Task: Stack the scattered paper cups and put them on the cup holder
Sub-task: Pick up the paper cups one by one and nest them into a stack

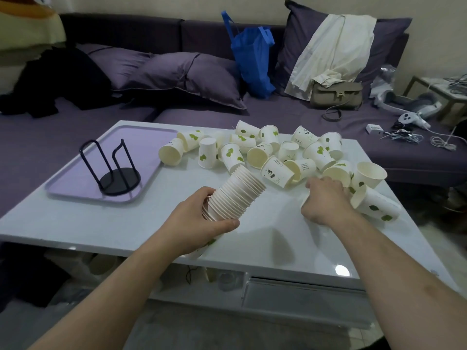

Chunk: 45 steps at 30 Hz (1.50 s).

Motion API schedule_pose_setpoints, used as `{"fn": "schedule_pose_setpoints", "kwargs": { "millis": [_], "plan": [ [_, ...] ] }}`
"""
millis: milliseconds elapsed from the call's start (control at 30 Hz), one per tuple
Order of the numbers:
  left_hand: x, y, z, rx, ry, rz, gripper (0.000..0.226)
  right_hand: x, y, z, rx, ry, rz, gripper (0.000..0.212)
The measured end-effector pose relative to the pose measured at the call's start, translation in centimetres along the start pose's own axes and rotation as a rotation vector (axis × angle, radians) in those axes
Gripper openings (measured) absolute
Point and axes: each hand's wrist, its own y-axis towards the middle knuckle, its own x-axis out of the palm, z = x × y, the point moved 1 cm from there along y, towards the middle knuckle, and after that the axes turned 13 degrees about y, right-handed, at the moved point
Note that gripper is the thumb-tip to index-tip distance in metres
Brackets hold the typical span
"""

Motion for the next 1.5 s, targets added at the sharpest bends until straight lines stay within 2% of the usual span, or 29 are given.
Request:
{"fn": "schedule_pose_setpoints", "kwargs": {
  "millis": [100,200,267,367,433,533,667,800,900,933,1033,1100,1167,1200,1267,1300,1367,1500],
  "plan": [
    [-0.1,0.1,0.1,0.004,0.004,0.001,0.064,-0.8,-0.1,-0.6,-0.063,0.211,0.103,0.056],
    [-0.1,0.0,0.2,0.009,0.004,-0.003,0.065,-2.1,-0.6,-1.7,-0.131,0.636,0.159,0.068],
    [-0.1,0.0,0.2,0.014,0.009,-0.007,0.065,-2.6,-1.1,-2.2,-0.185,0.892,0.172,0.066],
    [-0.1,-0.2,0.2,0.020,0.018,-0.007,0.065,-3.0,-1.6,-2.7,-0.222,1.238,0.111,0.044],
    [-0.1,-0.3,0.2,0.024,0.027,-0.008,0.066,-3.0,-1.9,-3.0,-0.234,1.378,0.046,0.030],
    [-0.1,-0.4,0.2,0.035,0.043,0.000,0.065,-2.7,-2.2,-3.6,-0.278,1.455,-0.068,0.036],
    [0.0,-0.5,0.5,0.040,0.055,0.000,0.064,-1.9,-2.8,-4.5,-0.317,1.426,-0.135,0.043],
    [0.0,-0.5,1.0,0.052,0.053,-0.005,0.063,-1.2,-3.7,-5.2,-0.369,1.295,-0.181,0.040],
    [0.0,-0.5,1.2,0.058,0.048,0.000,0.062,-0.4,-4.3,-5.8,-0.397,1.221,-0.296,0.030],
    [0.1,-0.5,1.2,0.055,0.041,0.006,0.061,-0.1,-4.4,-5.9,-0.388,1.206,-0.353,0.036],
    [0.0,-0.6,1.0,0.047,0.040,0.014,0.063,0.7,-4.1,-5.8,-0.374,1.157,-0.490,0.079],
    [-0.1,-0.5,0.8,0.039,0.039,0.012,0.063,0.6,-4.1,-5.6,-0.395,1.138,-0.510,0.084],
    [-0.1,-0.4,0.8,0.029,0.031,0.017,0.062,-0.3,-4.2,-5.3,-0.377,1.187,-0.428,0.073],
    [-0.1,-0.4,0.9,0.026,0.026,0.023,0.062,-0.9,-4.1,-5.2,-0.359,1.232,-0.342,0.058],
    [0.0,-0.4,0.9,0.024,0.015,0.026,0.062,-2.2,-3.5,-4.3,-0.255,1.214,-0.065,0.027],
    [0.0,-0.4,0.9,0.022,0.007,0.023,0.062,-2.7,-3.0,-3.5,-0.171,1.083,0.084,0.021],
    [0.1,-0.5,0.9,0.024,-0.006,0.022,0.060,-3.4,-2.0,-1.3,-0.023,0.722,0.287,0.033],
    [0.1,-0.5,1.0,0.036,-0.002,0.015,0.060,-4.0,-1.2,2.3,0.136,0.333,0.394,0.059]
  ]
}}
